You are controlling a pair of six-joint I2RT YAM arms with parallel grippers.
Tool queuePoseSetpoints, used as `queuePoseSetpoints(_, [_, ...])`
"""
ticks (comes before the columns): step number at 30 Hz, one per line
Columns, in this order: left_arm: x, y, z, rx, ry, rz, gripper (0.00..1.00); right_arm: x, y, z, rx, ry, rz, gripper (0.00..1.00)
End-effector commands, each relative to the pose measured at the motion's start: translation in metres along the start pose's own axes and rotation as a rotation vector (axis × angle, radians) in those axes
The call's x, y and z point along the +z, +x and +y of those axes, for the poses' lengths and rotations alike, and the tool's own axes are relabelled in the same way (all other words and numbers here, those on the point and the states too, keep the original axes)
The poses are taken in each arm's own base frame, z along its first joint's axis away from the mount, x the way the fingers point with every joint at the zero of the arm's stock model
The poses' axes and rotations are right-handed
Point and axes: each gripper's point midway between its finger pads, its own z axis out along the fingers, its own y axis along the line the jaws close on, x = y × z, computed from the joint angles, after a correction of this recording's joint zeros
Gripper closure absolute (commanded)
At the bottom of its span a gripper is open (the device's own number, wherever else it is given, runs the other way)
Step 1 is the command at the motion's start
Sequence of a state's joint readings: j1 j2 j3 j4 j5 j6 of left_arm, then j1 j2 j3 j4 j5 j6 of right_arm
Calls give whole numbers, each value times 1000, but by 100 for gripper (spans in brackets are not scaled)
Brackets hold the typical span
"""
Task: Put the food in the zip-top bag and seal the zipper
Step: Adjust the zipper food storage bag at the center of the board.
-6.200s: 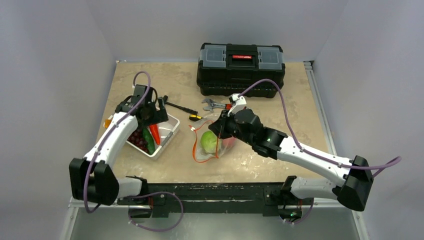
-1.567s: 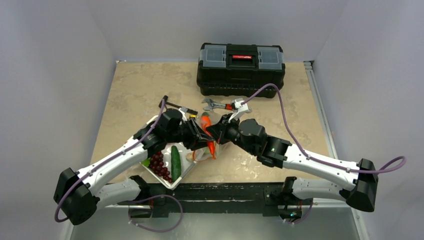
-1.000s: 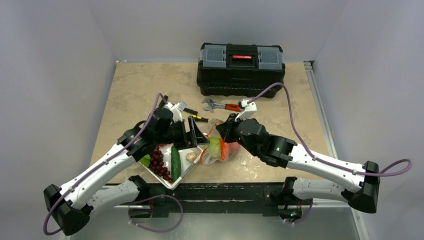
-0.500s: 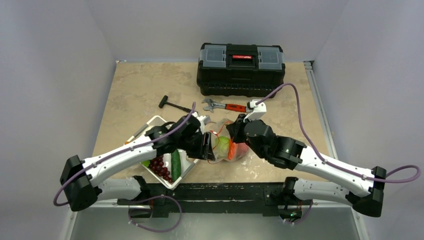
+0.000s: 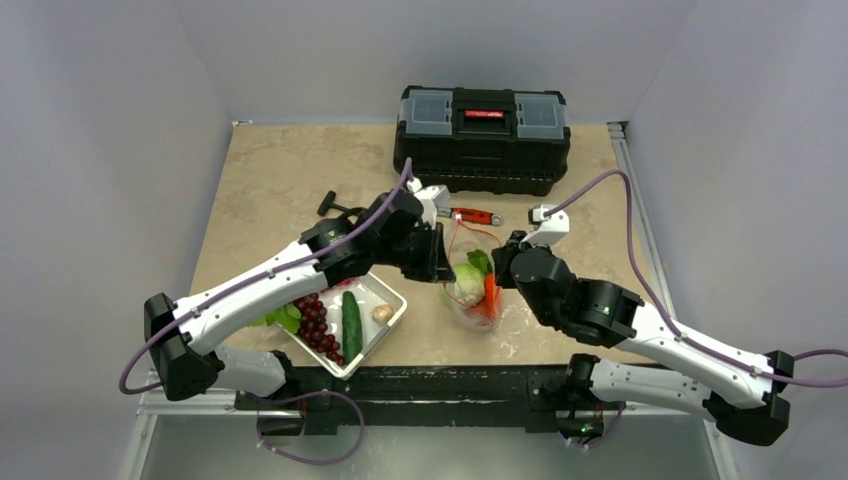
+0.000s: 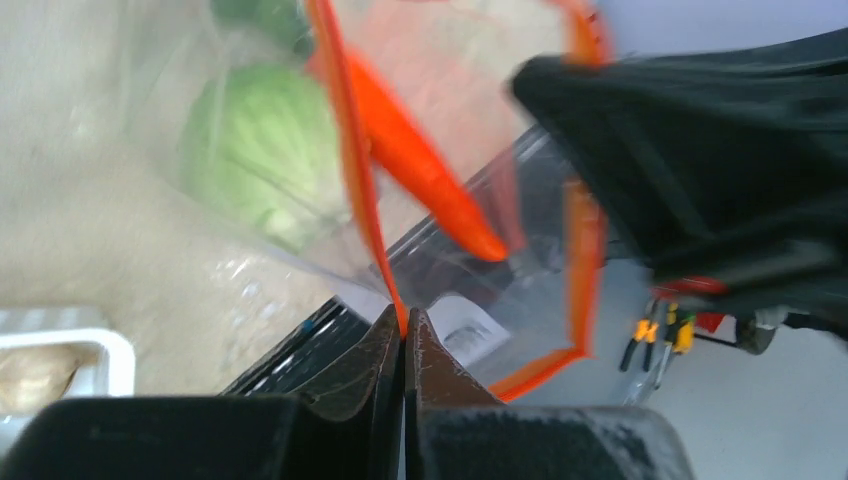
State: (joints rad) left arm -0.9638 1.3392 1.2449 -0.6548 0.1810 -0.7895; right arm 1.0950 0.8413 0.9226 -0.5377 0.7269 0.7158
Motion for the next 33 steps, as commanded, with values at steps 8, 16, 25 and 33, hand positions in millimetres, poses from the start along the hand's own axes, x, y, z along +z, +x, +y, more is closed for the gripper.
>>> queuePoseSetpoints(8, [-17,-59,-50,-58,151,-167,100,-23,-35,-39,-31,143,-95,100])
queuePoseSetpoints(16, [17,-36,-13,-174,174,-11,100,19,22,-15,-102,83,1,100])
queuePoseSetpoints(25, [-18,-51,-38,-108,231,-69,100,-8,-45,1,-68,25,-120,100])
queuePoseSetpoints(33, [-3,-34,-7,-131,143,-24,100,3,-15,-22,-89,103,-94,100])
